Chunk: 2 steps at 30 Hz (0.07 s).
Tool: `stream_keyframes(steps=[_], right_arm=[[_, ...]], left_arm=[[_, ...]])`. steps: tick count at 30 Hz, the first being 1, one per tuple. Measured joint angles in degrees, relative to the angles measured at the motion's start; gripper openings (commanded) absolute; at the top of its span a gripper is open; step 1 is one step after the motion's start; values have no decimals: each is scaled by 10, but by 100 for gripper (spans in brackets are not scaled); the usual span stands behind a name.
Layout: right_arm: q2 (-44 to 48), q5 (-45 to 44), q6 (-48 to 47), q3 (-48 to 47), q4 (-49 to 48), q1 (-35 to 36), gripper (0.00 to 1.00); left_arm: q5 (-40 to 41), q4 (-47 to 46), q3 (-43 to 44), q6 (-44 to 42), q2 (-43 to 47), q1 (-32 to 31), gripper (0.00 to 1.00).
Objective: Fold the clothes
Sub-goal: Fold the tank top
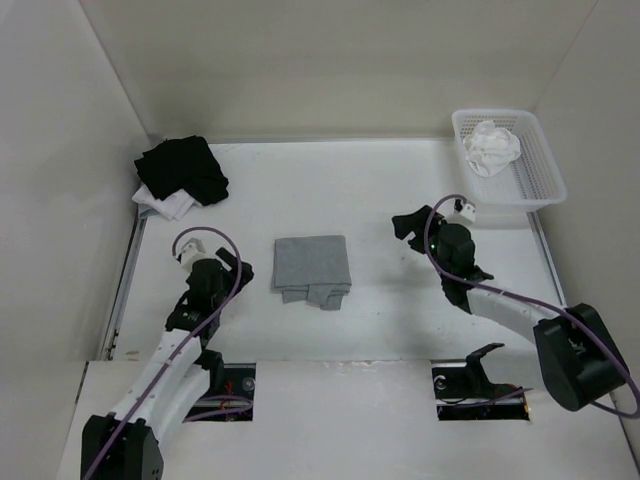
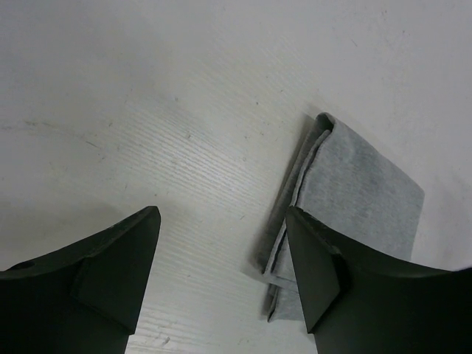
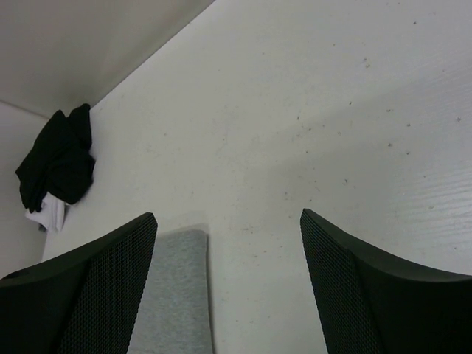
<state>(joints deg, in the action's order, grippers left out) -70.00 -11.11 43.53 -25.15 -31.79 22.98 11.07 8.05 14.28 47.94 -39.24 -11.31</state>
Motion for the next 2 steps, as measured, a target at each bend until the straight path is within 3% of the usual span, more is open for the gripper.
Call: stream_keyframes(steps=[2], right_arm=[[-5, 2, 1, 0, -2, -1, 83]], left_arm=[[0, -1, 0, -2, -8, -3, 72]])
